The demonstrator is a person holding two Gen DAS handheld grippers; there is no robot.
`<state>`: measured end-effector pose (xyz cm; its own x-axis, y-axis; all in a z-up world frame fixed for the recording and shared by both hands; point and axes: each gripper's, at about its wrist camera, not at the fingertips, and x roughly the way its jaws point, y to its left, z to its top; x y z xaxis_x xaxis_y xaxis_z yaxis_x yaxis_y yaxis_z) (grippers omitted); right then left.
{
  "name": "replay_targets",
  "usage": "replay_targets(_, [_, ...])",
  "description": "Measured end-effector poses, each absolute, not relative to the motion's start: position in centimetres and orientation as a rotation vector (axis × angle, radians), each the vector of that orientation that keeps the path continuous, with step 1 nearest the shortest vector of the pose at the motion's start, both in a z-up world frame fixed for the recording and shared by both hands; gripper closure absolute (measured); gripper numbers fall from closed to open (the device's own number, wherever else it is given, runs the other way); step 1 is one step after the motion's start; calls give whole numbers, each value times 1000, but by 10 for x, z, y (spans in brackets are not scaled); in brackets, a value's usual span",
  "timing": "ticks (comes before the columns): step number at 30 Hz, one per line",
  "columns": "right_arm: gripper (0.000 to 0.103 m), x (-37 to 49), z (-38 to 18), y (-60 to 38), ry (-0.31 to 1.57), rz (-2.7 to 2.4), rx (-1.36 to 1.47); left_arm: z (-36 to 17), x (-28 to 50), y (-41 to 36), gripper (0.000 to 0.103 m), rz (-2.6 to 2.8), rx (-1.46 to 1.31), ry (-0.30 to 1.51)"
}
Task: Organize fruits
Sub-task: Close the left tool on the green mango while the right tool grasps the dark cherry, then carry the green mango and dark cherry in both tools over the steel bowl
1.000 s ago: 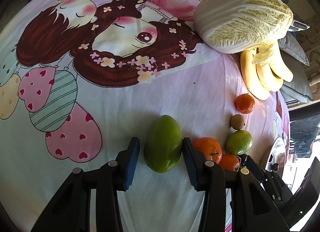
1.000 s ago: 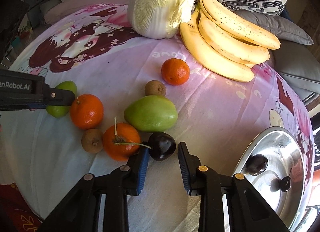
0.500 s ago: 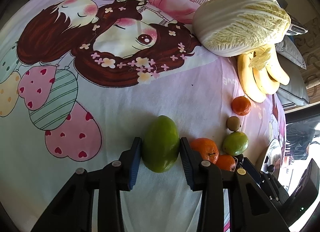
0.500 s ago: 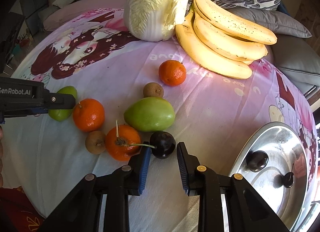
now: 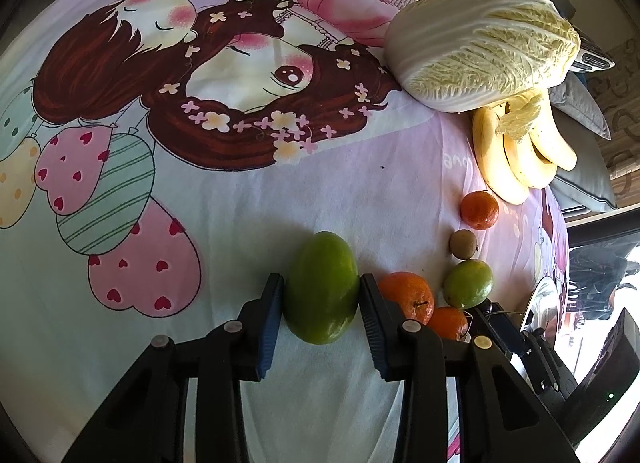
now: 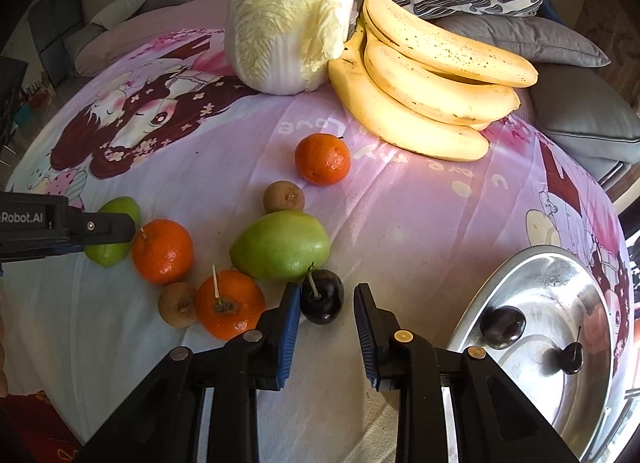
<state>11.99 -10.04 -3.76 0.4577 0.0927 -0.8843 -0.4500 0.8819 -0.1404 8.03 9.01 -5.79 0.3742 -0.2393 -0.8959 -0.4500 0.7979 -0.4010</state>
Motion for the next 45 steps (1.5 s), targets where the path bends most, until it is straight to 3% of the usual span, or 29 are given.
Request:
replay_targets(16, [74,125,-45,-97,1065,335,-384,-63,88,84,63,156,-663,1216])
replay_targets(19, [79,125,-43,-98,1067,343,-369,-62,88,84,63,155,-665,1214])
replay_targets(26, [79,124,-38,-102,1068,342,-336,-61,86,87,63,151,-673,1204])
replay_targets(45, [79,112,-6,-116,999,350,-209,-26,75,83,64,99,-652,1107])
